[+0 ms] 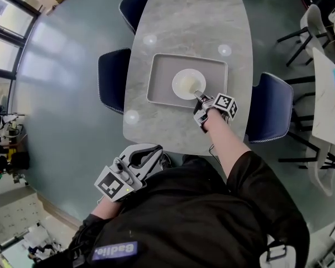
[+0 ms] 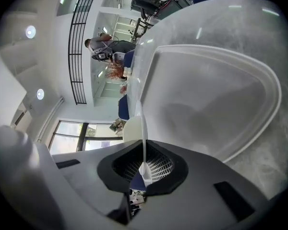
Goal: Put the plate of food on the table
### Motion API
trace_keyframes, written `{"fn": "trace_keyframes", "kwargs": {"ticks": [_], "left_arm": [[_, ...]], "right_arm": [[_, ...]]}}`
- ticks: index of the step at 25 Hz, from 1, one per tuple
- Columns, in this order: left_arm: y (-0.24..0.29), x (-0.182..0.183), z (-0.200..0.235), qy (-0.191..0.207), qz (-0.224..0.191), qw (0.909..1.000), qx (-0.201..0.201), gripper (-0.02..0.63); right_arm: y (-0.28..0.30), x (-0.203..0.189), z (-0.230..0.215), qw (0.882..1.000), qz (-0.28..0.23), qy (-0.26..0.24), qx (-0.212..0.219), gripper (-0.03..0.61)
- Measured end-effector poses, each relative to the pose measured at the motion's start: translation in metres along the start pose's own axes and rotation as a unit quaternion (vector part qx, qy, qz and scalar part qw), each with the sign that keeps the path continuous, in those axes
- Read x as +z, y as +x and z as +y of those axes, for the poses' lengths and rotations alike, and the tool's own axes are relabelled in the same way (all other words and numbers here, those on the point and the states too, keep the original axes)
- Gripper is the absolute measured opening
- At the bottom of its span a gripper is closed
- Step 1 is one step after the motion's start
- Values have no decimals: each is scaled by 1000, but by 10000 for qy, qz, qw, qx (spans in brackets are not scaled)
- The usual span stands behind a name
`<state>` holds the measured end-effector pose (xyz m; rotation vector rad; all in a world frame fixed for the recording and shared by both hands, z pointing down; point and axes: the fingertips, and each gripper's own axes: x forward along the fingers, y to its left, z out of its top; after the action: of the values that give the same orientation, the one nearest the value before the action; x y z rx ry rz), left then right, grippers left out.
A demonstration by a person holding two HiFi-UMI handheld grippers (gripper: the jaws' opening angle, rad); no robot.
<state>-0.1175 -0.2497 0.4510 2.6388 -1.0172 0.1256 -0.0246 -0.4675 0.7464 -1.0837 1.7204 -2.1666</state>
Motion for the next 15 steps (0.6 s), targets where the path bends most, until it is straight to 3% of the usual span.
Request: {"fn": "trace_keyframes", "kwargs": {"ticks": [6,15], "left_arm": [[-9,-5,8,-148,77,9994,316,5],[-36,-2,15,-294,-177,9968,722,5]], "right_arm": [[26,14,-15,9997,34,71,-236,21],[39,14,-28,9980,127,-117,-606,21]]}}
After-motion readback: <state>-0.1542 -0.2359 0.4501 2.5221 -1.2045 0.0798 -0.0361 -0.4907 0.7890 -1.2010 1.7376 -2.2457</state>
